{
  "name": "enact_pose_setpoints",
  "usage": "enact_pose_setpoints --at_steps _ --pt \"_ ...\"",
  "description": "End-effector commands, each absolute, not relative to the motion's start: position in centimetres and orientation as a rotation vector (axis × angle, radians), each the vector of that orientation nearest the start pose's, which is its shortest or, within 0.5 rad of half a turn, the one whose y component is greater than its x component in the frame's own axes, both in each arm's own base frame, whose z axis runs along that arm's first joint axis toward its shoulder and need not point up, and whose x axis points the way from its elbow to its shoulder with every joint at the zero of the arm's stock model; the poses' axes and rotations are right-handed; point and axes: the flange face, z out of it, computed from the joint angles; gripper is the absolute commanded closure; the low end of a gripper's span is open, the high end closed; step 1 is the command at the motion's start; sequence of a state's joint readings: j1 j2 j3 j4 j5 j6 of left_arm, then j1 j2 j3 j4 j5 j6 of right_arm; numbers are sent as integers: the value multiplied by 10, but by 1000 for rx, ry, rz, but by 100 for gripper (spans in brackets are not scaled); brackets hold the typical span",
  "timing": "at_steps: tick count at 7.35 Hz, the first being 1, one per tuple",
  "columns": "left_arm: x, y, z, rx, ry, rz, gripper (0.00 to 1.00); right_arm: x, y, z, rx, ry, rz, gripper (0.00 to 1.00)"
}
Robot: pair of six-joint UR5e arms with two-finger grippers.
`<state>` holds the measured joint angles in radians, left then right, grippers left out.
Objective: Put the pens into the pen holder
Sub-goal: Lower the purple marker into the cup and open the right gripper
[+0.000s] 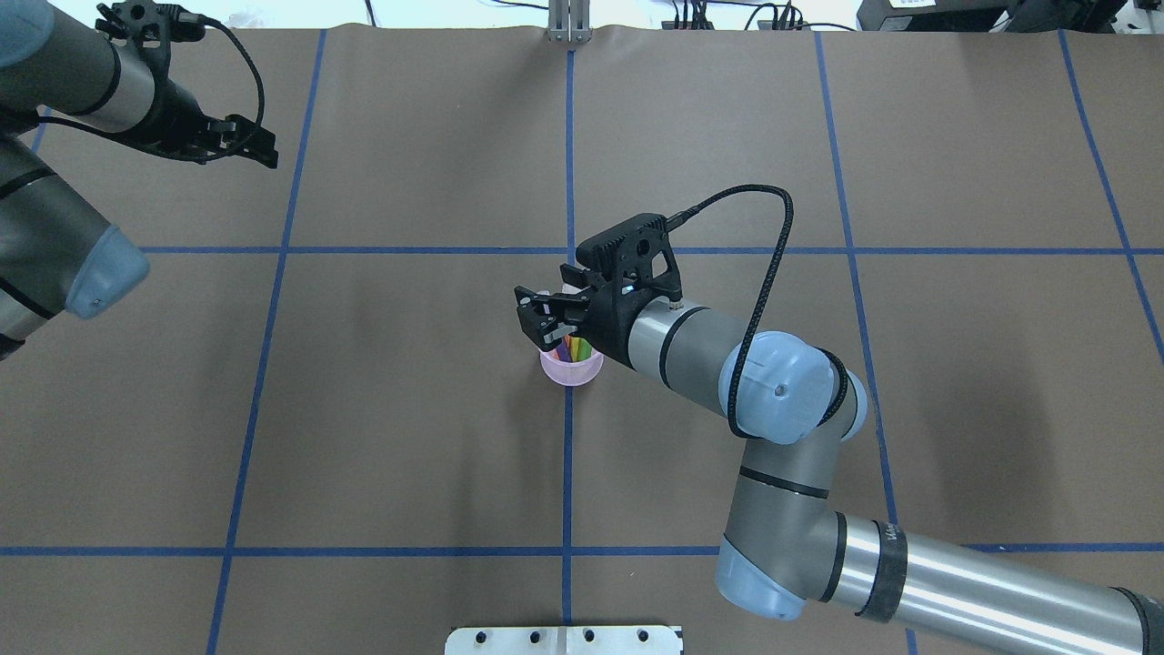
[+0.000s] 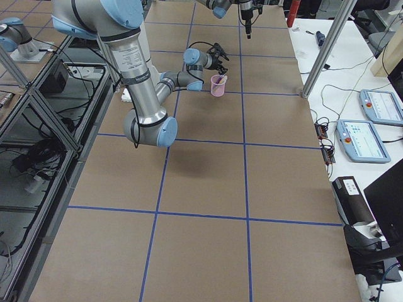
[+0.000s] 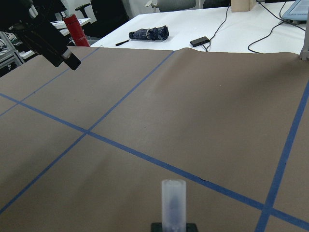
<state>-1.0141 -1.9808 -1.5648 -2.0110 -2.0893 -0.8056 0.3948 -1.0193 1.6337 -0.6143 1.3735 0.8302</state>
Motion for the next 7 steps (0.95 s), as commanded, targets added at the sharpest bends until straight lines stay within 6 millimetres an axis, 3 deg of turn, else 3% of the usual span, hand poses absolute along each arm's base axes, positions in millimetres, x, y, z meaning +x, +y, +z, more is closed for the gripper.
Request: enact_pose_setpoints --at_steps 1,2,4,5,6,7 --pt "278 -606 380 333 897 -12 1 -511 -398 184 991 -1241 -103 0" --pt "271 -608 379 330 900 -18 1 -490 -407 169 930 -1215 -139 0" --pt "246 -614 377 296 868 -41 1 -408 -444 157 686 -1068 -202 0" --pt "215 -620 382 299 785 80 1 -385 -450 159 570 -1049 -192 0" --pt "182 -629 396 302 701 195 0 -361 -468 180 348 -992 -150 0" --pt "134 -637 417 315 668 186 0 -327 -488 197 178 -959 -88 0"
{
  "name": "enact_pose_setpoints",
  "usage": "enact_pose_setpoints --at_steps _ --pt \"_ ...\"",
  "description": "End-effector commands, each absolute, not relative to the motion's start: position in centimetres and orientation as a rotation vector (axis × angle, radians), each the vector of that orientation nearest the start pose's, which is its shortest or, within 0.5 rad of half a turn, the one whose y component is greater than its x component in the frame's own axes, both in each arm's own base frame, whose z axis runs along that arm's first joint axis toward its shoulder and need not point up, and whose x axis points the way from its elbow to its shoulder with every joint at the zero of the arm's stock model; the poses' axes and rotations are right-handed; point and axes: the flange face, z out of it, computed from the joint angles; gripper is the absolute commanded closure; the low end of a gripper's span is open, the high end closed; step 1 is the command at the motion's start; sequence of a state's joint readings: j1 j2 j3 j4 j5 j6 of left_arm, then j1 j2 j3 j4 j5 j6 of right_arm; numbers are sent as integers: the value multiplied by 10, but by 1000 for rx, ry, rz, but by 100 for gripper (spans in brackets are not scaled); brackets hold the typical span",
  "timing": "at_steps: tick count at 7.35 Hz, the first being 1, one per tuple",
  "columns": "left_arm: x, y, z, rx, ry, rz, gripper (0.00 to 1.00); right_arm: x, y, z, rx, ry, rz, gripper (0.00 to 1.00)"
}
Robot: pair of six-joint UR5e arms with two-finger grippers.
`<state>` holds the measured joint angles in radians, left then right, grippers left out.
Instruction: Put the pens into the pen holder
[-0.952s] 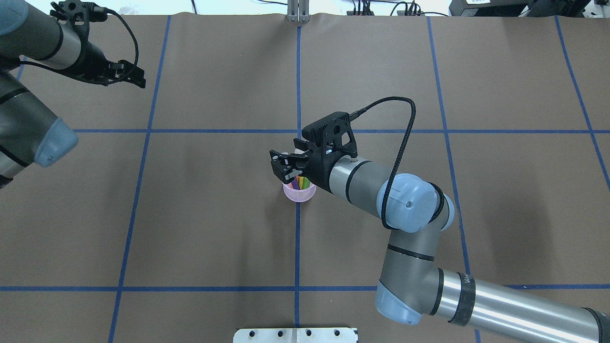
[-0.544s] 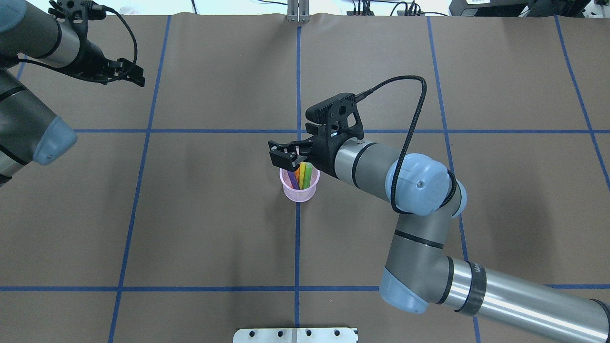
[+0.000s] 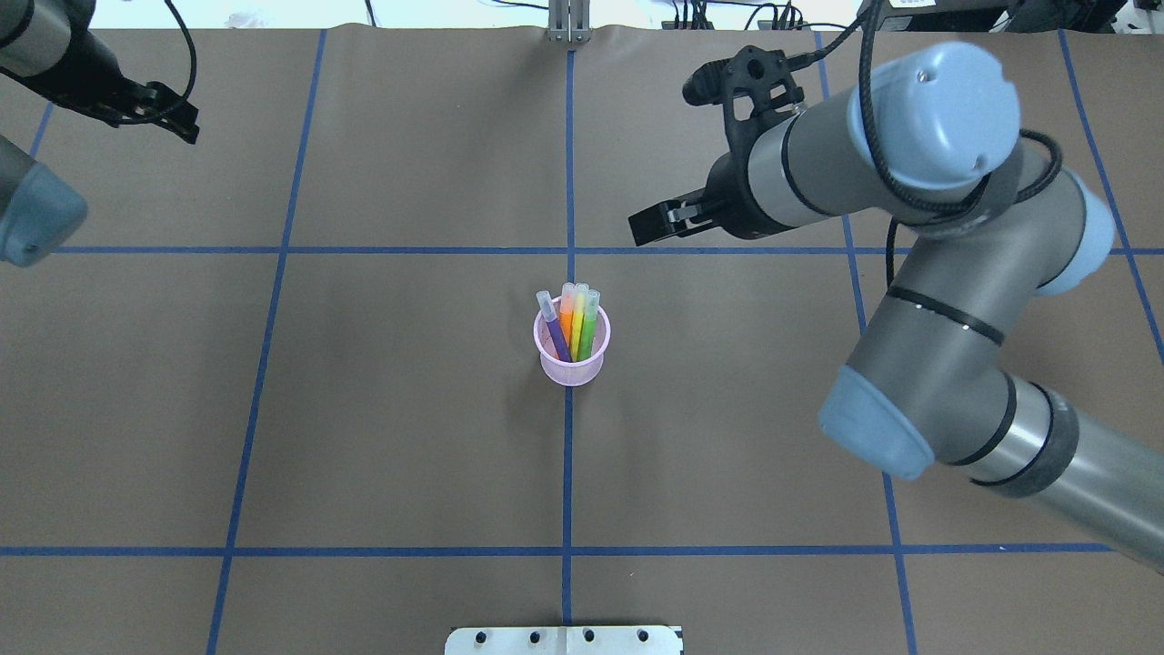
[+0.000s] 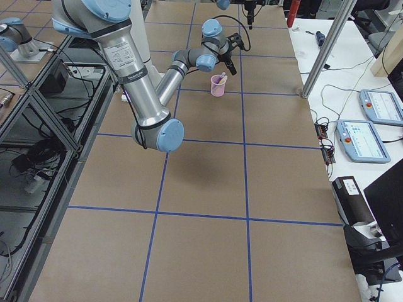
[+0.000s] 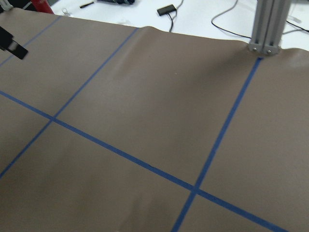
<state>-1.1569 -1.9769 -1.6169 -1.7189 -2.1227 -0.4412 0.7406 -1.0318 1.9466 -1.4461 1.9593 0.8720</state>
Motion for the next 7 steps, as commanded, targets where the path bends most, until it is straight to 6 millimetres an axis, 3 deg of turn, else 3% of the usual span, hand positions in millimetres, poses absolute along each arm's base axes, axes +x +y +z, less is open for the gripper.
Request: enact_pose_setpoints --at_steps 1,3,4,5,6,7 --pt "122 -628 440 293 644 144 0 -307 -498 218 140 -942 -40 0" --pt "97 -629 472 399 373 48 0 -277 -510 265 98 -902 16 0" --pt "88 -626 486 457 383 43 0 -277 -511 274 85 -886 25 0" --pt "76 -621 479 468 404 41 0 -262 -522 277 85 -890 49 0" --pt "81 -612 485 436 461 66 0 -259 -527 284 79 -880 63 0" --pt "77 -613 495 427 463 61 0 -245 -532 303 51 -869 96 0"
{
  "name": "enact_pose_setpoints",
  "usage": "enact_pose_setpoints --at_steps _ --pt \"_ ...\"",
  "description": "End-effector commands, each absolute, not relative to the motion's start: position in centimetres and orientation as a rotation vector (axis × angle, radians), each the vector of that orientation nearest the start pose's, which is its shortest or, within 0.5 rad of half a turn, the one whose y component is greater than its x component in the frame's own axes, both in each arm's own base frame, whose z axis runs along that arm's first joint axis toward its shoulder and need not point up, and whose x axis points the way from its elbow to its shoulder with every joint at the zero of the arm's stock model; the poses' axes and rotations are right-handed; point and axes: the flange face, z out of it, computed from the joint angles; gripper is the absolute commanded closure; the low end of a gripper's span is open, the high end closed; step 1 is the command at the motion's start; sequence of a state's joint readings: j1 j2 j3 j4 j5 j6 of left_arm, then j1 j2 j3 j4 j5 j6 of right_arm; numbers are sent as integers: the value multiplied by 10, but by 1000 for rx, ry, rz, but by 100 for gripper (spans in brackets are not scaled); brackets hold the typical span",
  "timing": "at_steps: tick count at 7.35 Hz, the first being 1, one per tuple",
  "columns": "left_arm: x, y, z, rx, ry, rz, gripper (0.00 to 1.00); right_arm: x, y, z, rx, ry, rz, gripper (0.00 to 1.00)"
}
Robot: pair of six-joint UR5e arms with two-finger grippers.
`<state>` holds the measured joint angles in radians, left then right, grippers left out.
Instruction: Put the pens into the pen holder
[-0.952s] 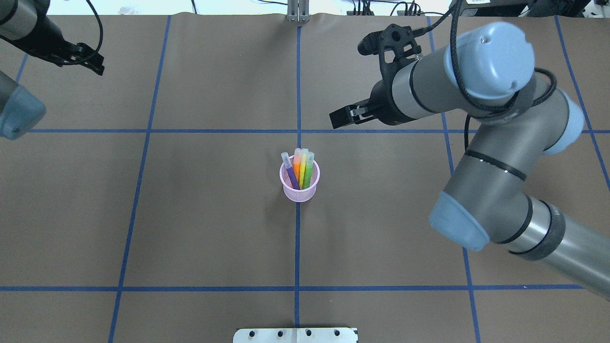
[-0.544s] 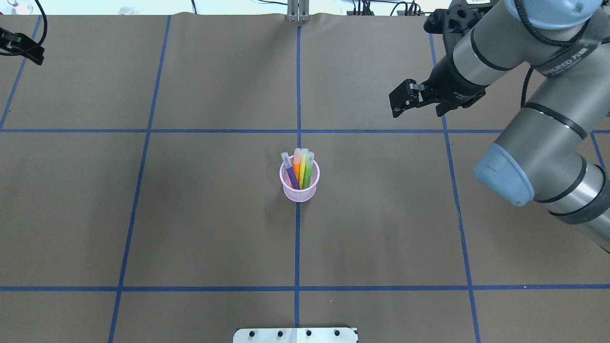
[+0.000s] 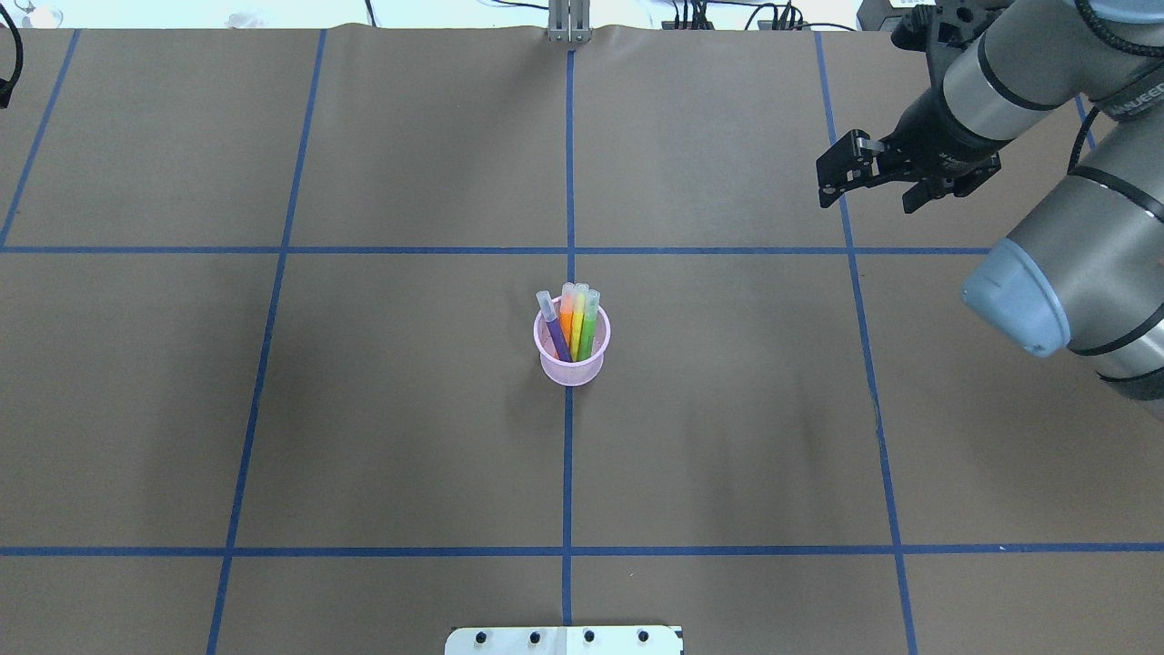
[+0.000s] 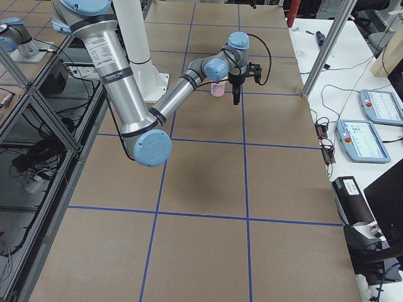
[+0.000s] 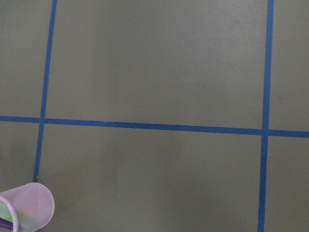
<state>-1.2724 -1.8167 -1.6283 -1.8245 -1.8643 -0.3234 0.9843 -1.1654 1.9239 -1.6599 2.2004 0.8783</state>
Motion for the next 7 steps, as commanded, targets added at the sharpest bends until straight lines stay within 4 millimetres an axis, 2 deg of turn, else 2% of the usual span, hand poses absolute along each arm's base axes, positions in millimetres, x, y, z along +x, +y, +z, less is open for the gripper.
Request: enact_pose_setpoints --at_steps 1,2,3,4,5,6,7 --pt "80 -613 502 415 458 64 0 -217 -532 339 37 -841 140 0" --pt "75 -608 512 392 452 54 0 -168 -540 371 96 -829 94 0" --pt "67 -595 536 357 436 68 0 -113 -555 418 106 -843 -14 0" --pt "40 -593 546 322 426 157 0 -64 -567 475 104 -845 -77 0" --pt "4 -585 556 228 525 212 0 -20 -578 523 102 -824 -96 0" --pt "-22 -578 558 210 597 243 0 -1 -579 555 94 -805 -120 0" --pt "-38 -560 578 198 607 251 0 9 -576 568 78 -787 -92 0"
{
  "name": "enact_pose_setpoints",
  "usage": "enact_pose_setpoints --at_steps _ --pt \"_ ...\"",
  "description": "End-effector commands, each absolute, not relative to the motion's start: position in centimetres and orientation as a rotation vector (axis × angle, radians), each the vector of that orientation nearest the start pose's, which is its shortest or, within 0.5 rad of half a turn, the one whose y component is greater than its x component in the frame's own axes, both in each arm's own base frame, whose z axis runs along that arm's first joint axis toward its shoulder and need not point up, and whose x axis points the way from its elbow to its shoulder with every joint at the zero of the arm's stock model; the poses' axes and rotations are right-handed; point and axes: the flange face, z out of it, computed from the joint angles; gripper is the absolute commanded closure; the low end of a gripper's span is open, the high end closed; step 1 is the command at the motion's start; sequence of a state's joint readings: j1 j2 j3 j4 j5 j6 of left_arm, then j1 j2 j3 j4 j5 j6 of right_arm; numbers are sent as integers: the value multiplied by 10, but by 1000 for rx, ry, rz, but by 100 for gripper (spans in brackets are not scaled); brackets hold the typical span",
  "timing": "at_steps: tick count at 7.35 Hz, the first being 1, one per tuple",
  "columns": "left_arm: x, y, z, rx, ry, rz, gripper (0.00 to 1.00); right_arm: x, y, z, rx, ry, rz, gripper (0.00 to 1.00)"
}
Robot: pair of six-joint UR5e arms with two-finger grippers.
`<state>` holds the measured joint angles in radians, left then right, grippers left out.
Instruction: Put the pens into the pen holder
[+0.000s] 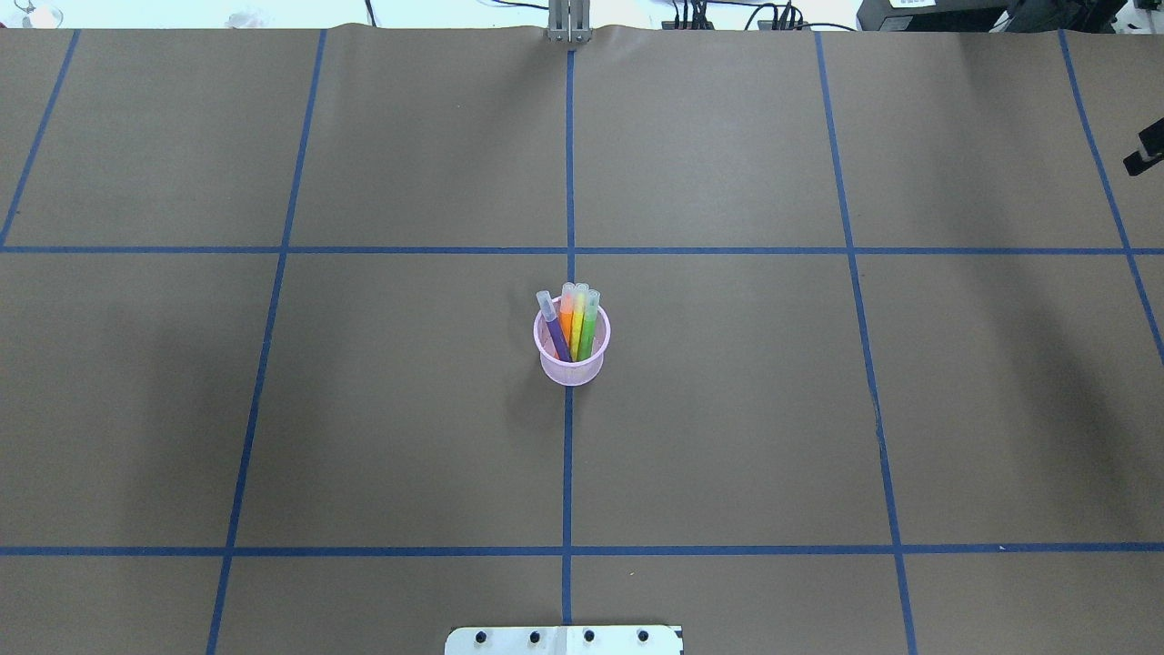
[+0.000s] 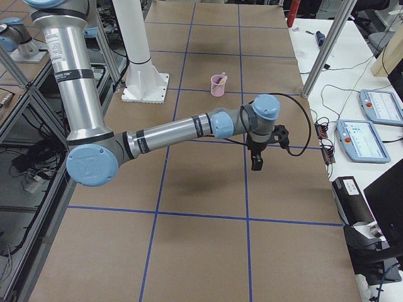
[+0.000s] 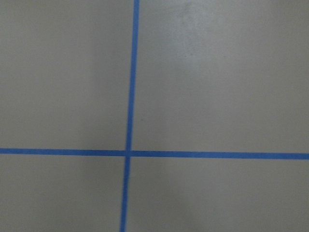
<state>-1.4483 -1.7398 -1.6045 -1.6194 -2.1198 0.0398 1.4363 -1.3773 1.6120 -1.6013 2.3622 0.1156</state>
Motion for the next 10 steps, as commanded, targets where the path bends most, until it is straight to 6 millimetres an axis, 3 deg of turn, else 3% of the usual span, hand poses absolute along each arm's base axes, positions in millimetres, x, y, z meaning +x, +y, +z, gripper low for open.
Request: enact_pose_setpoints --at_steps 1,2,4,7,10 --pt "-54 -548 591 187 605 229 0 13 -575 573 77 -751 -82 0" --pt "-55 -532 610 162 626 221 0 15 -562 596 38 -739 -67 0" --pt "-59 -523 619 135 693 192 0 42 -544 631 10 -738 -7 0" --pt "-66 -519 614 144 779 159 0 70 -522 655 -11 -746 56 0" --pt "-76 -509 622 135 772 116 0 86 -502 657 17 -866 88 0"
